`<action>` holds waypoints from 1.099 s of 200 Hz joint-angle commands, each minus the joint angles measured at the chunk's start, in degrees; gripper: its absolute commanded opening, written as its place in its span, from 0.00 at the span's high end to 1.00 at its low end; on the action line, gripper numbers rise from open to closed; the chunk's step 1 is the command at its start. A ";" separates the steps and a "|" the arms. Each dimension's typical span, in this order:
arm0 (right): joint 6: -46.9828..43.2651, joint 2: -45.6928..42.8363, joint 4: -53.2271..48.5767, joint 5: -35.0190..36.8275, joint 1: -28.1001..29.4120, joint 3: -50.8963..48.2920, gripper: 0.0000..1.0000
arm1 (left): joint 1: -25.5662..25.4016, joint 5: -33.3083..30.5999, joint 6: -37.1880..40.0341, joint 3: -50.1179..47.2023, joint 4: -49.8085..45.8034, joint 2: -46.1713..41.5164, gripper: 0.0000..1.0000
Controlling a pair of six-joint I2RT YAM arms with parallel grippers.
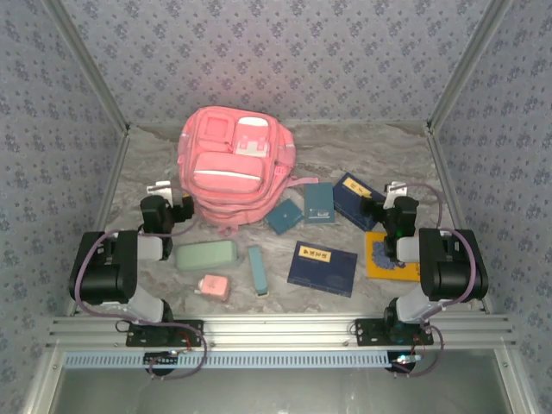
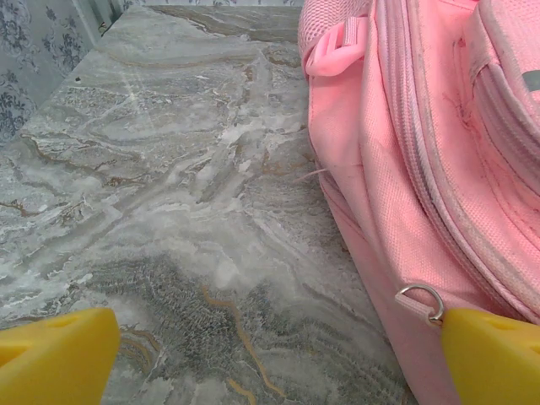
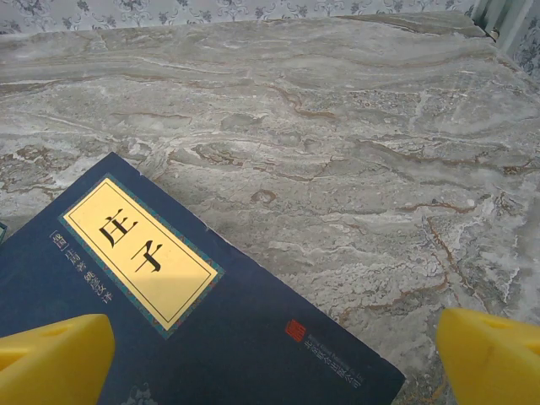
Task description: Pack the student bag
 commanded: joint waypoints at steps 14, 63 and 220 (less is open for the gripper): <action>0.14 -0.36 -0.58 -0.32 -0.09 1.06 0.00 | 0.08 0.67 0.34 0.68 1.25 -0.07 0.02; -0.05 -0.34 -0.36 0.56 0.40 0.91 0.00 | -0.04 3.07 1.27 0.94 0.19 -0.39 0.02; -0.20 -23.87 -9.87 7.39 6.41 -1.63 0.00 | -4.00 -1.52 -2.99 8.72 -28.81 -28.43 0.02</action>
